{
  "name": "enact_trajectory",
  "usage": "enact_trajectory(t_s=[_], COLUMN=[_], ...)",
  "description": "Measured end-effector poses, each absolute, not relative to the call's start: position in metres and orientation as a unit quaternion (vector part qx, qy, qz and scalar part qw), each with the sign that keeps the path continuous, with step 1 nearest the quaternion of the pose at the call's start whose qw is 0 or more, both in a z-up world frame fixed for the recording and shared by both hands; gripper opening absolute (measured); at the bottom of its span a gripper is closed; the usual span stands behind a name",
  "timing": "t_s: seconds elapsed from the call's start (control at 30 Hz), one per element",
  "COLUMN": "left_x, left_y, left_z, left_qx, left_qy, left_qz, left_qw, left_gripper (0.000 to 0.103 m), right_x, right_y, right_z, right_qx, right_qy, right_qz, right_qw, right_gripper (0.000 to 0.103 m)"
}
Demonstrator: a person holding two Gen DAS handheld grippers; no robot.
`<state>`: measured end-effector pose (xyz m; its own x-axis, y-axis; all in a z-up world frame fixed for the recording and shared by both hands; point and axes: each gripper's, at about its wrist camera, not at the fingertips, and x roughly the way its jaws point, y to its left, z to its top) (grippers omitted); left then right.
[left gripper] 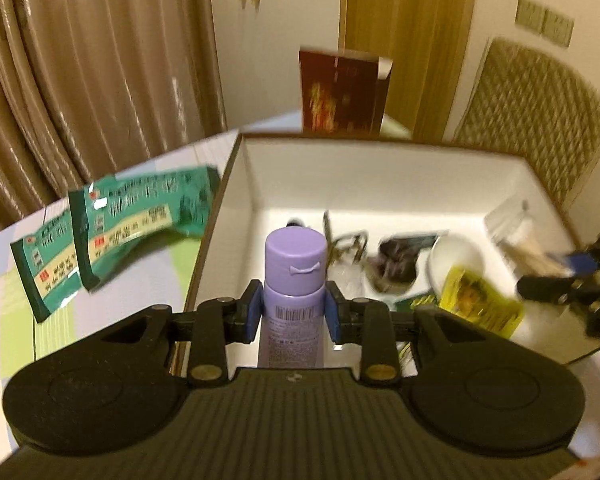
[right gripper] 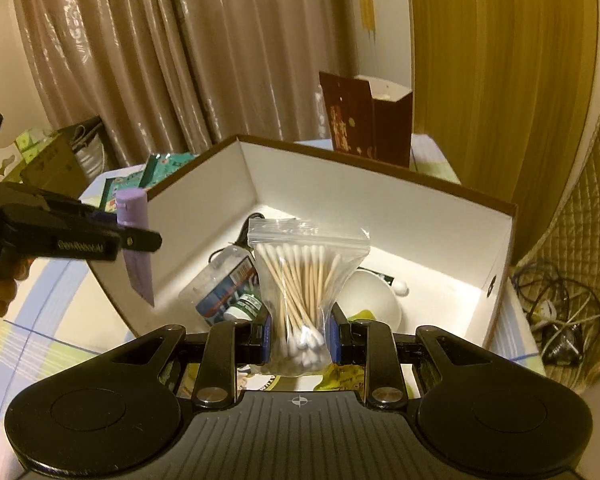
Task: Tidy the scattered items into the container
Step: 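Lower the purple tube and swab bag into the box and open both grippers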
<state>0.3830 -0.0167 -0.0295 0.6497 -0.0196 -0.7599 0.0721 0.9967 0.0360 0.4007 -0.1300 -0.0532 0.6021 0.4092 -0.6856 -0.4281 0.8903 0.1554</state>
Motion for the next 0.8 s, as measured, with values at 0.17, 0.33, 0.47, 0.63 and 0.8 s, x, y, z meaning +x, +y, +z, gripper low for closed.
enact_trajectory(t_s=[0.17, 0.33, 0.47, 0.63, 0.8], left_x=[0.392, 0.397, 0.4, 0.405, 0.403], left_y=[-0.017, -0.017, -0.018, -0.017, -0.016], left_z=[-0.051, -0.07, -0.083, -0.086, -0.086], left_qx=[0.045, 0.053, 0.06, 0.057, 0.049], left_qy=[0.451, 0.482, 0.503, 0.507, 0.505], left_qz=[-0.025, -0.024, -0.026, -0.029, -0.031], left_qw=[0.891, 0.874, 0.862, 0.86, 0.861], left_gripper=[0.027, 0.027, 0.027, 0.028, 0.028], right_x=[0.405, 0.41, 0.413, 0.415, 0.416], right_y=[-0.128, -0.126, -0.126, -0.125, -0.122], right_z=[-0.058, -0.064, -0.069, -0.074, -0.077], right_qx=[-0.015, -0.018, -0.021, -0.022, -0.023], right_qy=[0.389, 0.402, 0.415, 0.427, 0.433], right_qz=[0.234, 0.234, 0.232, 0.229, 0.23], right_qw=[0.891, 0.885, 0.88, 0.875, 0.871], right_gripper=[0.024, 0.024, 0.024, 0.024, 0.024])
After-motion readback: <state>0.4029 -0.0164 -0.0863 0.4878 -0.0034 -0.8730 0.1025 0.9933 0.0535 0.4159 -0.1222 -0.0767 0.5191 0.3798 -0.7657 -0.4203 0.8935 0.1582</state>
